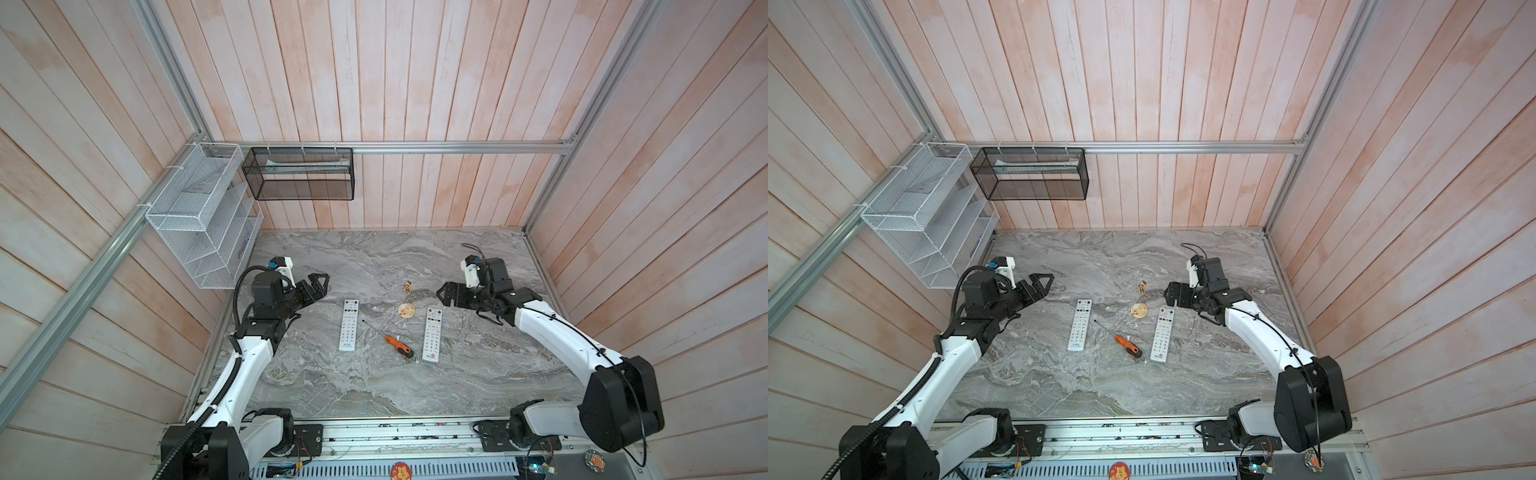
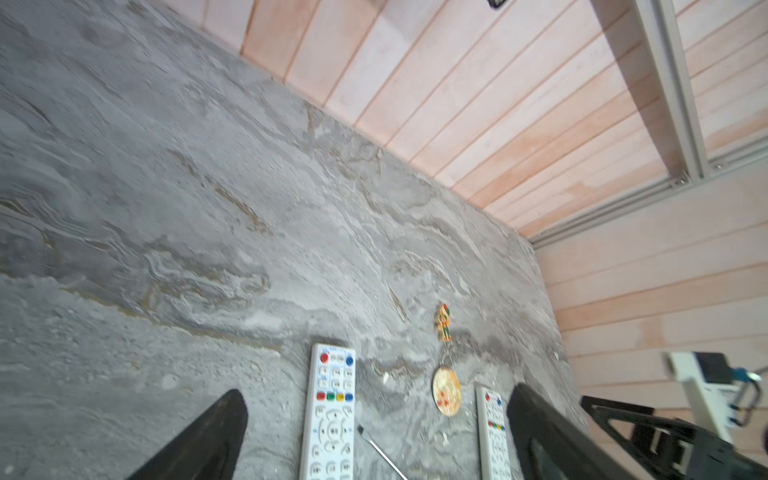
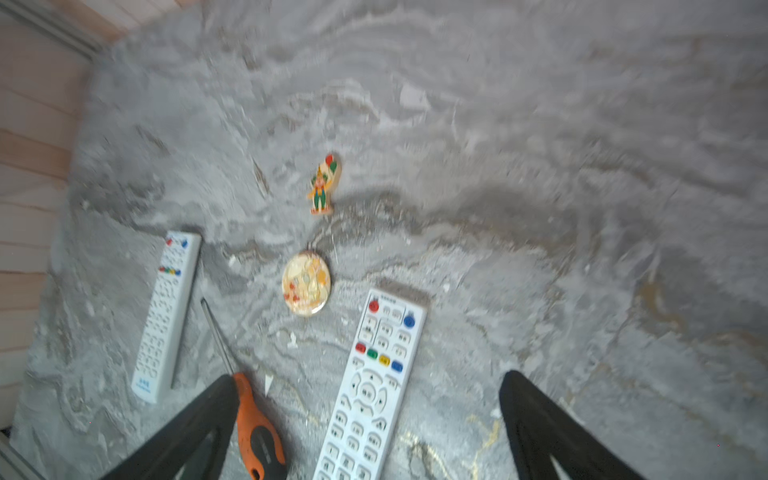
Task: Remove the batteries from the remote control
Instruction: 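Grasp the white remote with the right gripper while the left arm advances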
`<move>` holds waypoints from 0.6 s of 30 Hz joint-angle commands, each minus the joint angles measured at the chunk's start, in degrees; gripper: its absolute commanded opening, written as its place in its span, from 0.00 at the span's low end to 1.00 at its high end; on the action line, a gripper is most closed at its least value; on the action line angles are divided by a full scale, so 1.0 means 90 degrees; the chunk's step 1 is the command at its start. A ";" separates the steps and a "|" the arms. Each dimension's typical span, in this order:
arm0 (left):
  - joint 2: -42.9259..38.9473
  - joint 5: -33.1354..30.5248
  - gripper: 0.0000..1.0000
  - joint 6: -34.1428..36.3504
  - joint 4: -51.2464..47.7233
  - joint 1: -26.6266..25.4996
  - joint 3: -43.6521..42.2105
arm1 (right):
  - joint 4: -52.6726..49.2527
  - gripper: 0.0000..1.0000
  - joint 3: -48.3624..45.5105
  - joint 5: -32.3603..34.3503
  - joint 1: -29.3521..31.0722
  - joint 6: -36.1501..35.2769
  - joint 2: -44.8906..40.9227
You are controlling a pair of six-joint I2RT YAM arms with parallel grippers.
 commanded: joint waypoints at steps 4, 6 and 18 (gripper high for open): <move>-0.0423 0.0284 1.00 0.0155 -0.0822 -0.0205 -0.0201 | -0.0830 0.98 0.0016 0.1135 0.1121 0.0965 0.0738; -0.0406 0.0293 1.00 0.0199 -0.0949 -0.0217 -0.0202 | -0.0852 0.98 0.0070 0.1308 0.1433 0.1102 0.0973; -0.0268 0.0422 1.00 0.0171 -0.0915 -0.0237 -0.0211 | -0.0757 0.90 -0.0084 0.1542 0.1705 0.1351 0.1637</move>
